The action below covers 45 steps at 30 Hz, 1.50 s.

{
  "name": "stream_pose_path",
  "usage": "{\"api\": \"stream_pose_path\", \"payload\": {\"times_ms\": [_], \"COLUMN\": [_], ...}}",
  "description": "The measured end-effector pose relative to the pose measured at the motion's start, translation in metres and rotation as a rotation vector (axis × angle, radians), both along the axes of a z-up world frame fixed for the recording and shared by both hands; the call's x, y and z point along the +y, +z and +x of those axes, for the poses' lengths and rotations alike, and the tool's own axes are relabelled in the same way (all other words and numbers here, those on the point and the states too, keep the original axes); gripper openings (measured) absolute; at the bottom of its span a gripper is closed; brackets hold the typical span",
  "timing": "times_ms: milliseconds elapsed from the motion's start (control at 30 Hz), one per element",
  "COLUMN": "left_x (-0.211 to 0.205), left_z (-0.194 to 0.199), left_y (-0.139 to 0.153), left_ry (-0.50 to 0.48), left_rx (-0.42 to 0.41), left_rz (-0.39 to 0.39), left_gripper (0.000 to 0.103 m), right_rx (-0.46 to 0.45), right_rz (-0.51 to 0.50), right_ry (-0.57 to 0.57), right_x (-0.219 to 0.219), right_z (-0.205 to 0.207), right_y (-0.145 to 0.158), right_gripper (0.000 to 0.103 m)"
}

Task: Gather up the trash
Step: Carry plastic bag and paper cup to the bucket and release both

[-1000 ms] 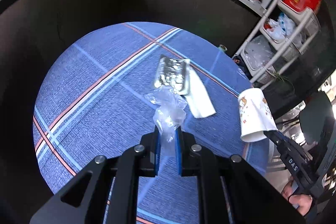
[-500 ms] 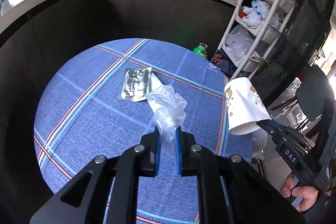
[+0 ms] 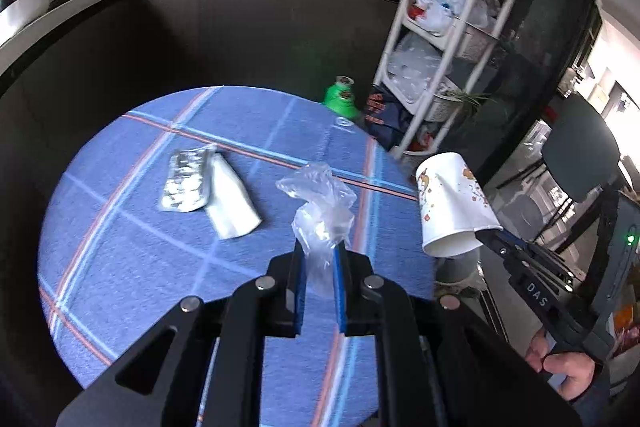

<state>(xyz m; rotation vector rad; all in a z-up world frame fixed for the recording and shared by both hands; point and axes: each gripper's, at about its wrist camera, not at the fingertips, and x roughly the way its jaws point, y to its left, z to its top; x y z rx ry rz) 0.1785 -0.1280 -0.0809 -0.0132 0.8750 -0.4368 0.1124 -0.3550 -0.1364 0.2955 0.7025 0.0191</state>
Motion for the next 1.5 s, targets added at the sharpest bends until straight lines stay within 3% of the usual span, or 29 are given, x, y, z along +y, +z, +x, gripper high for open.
{"api": "stream_pose_path", "payload": {"times_ms": [667, 967, 1267, 1367, 1467, 1500], "left_x": [-0.150, -0.211, -0.241, -0.247, -0.248, -0.248], "left_z": [0.013, 0.028, 0.041, 0.046, 0.049, 0.051], "left_y": [-0.036, -0.083, -0.104, -0.110, -0.112, -0.112], "left_ry": [-0.305, -0.388, -0.412, -0.411, -0.404, -0.396], "left_rx": [0.126, 0.229, 0.244, 0.236, 0.224, 0.218], "left_rz": [-0.002, 0.057, 0.094, 0.102, 0.116, 0.115], "left_gripper": [0.012, 0.013, 0.015, 0.026, 0.054, 0.067], "right_rx": [0.091, 0.168, 0.172, 0.178, 0.177, 0.179], "right_rz": [0.074, 0.076, 0.084, 0.082, 0.074, 0.074], "right_ry": [-0.282, -0.301, -0.286, -0.260, -0.244, -0.240], "right_x": [-0.123, -0.146, -0.151, -0.148, -0.143, -0.142], "right_z": [-0.035, -0.022, -0.004, 0.000, 0.000, 0.000], "right_y": [-0.060, -0.103, -0.110, -0.114, -0.117, -0.118], "right_gripper": [0.006, 0.004, 0.003, 0.003, 0.005, 0.008]}}
